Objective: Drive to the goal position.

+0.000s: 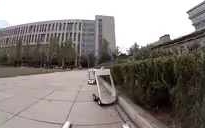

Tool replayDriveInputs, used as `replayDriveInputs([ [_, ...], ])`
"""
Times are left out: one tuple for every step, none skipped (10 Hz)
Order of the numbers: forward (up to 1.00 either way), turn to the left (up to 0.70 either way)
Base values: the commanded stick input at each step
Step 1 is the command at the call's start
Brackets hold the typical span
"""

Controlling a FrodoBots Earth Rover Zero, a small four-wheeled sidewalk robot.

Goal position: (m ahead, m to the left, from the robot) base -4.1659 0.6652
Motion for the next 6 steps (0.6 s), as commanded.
replayDriveInputs([
  [0.06,0.0],
  [0.06,0.0],
  [0.06,0.0],
  [0.06,0.0],
  [0.06,0.0],
  [0.06,0.0],
])
